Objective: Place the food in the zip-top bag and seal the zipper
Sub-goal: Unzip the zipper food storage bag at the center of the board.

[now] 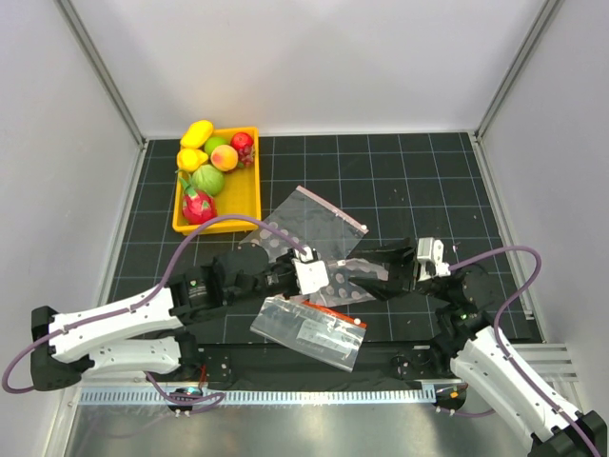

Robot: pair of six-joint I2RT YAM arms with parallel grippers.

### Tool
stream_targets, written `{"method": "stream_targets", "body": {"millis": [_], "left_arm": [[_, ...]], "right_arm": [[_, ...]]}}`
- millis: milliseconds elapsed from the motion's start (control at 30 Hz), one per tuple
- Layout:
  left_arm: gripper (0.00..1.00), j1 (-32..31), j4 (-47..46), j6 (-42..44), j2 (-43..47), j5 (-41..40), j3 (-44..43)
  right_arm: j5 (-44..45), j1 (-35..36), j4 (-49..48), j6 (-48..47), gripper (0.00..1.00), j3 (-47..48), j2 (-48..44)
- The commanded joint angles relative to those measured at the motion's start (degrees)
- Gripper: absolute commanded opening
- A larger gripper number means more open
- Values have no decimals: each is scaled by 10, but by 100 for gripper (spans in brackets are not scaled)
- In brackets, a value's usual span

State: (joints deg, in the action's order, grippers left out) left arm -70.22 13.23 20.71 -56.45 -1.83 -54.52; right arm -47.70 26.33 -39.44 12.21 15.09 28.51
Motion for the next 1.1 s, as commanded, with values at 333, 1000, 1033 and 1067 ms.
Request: {"method": "stream_targets", "body": {"millis": [333,1000,1033,1067], "left_arm": [[0,1,11,-25,-8,54,-16],[0,1,33,-27,-24,67,-28],[0,1,32,-27,-24,68,-28],[0,2,32,-27,-24,71,-28]], "right_arm": [[-5,7,-65,-33,69,-23,-14],[-41,17,-87,-39,31,-21,-1],[-42,17,-86,-39,24,-20,1],[-42,17,-85,-39,9,-18,1]]}}
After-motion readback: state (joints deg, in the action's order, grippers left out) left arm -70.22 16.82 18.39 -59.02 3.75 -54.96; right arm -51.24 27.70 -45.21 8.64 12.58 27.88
